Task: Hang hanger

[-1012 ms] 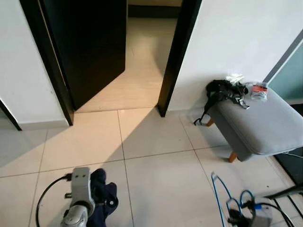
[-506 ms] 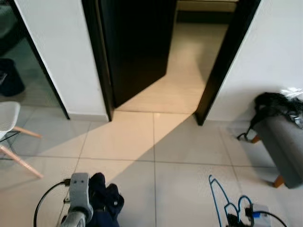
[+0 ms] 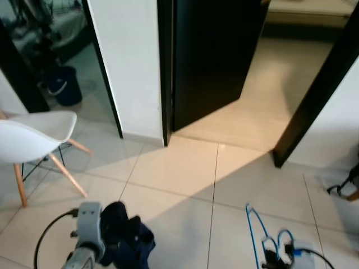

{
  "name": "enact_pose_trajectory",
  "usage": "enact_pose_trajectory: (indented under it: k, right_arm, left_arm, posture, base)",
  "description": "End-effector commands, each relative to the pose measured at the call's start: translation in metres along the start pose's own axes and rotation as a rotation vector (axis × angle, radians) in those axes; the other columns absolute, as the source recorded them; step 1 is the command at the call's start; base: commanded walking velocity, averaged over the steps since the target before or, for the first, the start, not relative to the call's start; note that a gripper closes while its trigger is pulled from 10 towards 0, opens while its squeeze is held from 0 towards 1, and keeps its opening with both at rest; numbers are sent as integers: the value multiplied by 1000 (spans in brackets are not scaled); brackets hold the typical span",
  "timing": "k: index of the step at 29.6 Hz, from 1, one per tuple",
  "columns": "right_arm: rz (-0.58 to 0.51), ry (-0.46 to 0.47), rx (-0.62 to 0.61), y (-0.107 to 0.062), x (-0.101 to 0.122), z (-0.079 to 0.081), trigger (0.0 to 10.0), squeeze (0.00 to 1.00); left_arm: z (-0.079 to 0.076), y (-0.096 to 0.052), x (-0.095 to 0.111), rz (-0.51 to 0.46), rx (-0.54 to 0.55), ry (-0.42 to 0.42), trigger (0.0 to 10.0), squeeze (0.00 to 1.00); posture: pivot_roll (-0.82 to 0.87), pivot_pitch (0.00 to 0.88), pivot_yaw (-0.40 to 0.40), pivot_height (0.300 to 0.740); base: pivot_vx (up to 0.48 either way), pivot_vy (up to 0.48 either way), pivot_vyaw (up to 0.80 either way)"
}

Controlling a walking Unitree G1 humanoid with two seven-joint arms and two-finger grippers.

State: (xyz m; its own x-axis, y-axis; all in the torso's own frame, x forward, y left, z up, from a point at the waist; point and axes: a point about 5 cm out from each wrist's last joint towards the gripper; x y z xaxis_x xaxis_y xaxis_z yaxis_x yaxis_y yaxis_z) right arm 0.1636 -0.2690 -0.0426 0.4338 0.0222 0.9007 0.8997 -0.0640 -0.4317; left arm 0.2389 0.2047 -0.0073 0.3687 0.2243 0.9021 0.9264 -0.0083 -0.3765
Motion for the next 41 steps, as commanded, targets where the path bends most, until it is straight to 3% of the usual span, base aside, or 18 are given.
enact_pose_trajectory:
  k: [1,34,38,41]
  right_arm:
    - [24,-5,-7,-6,-7,-2,10000,0]
    - [21,-27,13,-7,-5,-7,10000,0]
    - [-3,-82,111,-4,-1,-3,10000,0]
    - [-17,-92,132,-4,1,-2,10000,0]
  left_arm:
    - [3,-4,-2,8,6,-3,10000,0]
    - [-2,-5,-1,9,4,-9,10000,0]
    - [-3,-1,7,-10,-7,108,10000,0]
    - [-5,2,12,-24,-18,137,10000,0]
  posture:
    - [38,161,13,740]
    - [40,173,-5,740]
    - [51,160,-9,740]
    - [51,160,-9,740]
  base:
    - [0,0,706]
    - [0,0,708]
    - [0,0,702]
    - [0,0,700]
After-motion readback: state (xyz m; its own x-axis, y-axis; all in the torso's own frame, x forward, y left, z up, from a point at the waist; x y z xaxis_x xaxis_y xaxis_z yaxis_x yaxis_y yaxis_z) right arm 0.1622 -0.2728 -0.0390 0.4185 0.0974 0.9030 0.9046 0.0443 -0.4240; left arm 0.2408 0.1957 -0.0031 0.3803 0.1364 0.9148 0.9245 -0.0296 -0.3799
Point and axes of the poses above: a point about 5 cm out from each wrist's last joint towards the gripper, its own y axis pointing out of the wrist towards the gripper, its own x axis along the axis of the wrist's last joint, z = x × y, and after that the axes turned 12 degrees about -y, right-handed
